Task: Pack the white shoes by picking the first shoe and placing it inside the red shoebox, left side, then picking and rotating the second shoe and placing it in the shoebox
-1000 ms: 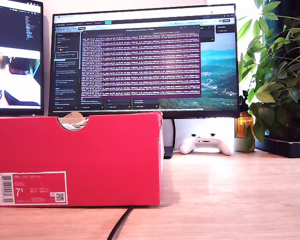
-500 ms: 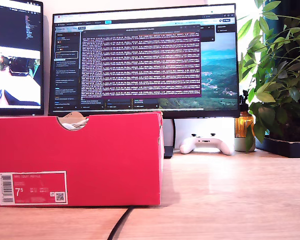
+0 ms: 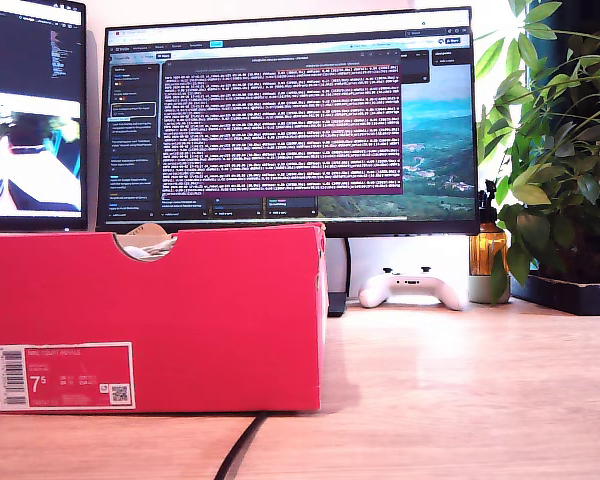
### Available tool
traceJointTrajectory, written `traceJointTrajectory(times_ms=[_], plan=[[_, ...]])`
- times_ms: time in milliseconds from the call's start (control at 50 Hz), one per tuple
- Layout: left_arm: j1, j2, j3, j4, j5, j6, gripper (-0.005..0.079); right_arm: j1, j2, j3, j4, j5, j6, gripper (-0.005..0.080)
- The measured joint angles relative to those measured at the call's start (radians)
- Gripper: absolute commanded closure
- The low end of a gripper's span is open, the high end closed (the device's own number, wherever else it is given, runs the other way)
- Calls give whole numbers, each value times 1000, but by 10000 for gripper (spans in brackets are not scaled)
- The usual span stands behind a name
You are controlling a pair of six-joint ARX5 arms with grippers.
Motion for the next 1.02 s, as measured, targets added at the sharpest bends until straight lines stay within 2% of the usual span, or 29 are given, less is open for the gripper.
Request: traceJointTrajectory(times_ms=[340,540,620,1020], plan=[[0,0,0,0,0,0,764,1,-169,-32,-219,-147,-35,760],[0,0,0,0,0,0,764,1,-259,-32,-212,-145,6,760],[0,0,0,0,0,0,764,1,-256,-28,-184,-145,23,760],[0,0,0,0,0,0,764,2,-256,-28,-207,-145,26,760]])
